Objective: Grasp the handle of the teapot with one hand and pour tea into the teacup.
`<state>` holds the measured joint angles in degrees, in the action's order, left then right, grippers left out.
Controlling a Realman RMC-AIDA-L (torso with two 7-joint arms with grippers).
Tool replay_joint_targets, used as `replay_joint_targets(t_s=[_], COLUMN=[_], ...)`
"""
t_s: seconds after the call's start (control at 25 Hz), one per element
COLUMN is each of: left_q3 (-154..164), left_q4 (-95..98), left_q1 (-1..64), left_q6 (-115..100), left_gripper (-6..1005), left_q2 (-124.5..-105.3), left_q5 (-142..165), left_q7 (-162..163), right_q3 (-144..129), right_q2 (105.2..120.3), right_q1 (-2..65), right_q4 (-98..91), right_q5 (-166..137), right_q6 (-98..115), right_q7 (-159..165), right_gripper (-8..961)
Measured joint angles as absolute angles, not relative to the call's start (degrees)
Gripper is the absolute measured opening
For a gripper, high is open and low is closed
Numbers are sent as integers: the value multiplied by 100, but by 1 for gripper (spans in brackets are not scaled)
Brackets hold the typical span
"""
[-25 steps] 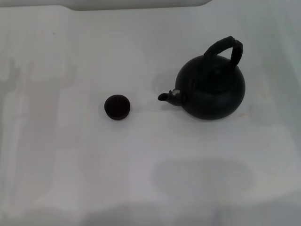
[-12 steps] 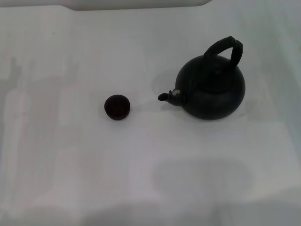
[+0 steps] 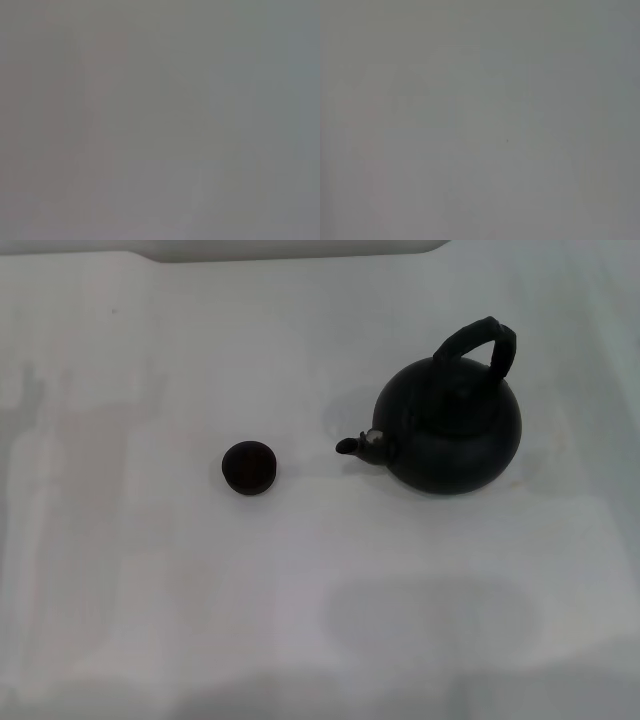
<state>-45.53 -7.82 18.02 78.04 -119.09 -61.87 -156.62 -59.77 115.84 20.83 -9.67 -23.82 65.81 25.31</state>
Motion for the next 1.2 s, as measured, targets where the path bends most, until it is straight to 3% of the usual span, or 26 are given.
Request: replay_joint_targets(t_s=[1.2], left_q3=[-4553], left_q4=[-782], left_q1=[1819], left_q6=[7805], left_gripper=[883], left_q2=[-11908], left_q5=[-6196], left_q7=[-15655], right_q3=[-5976], right_q2=[11584], right_q1=[2092], right_q4=[-905], right_q5=[-2382], right_q6=[6583], right_q7=[2571], right_gripper=[874])
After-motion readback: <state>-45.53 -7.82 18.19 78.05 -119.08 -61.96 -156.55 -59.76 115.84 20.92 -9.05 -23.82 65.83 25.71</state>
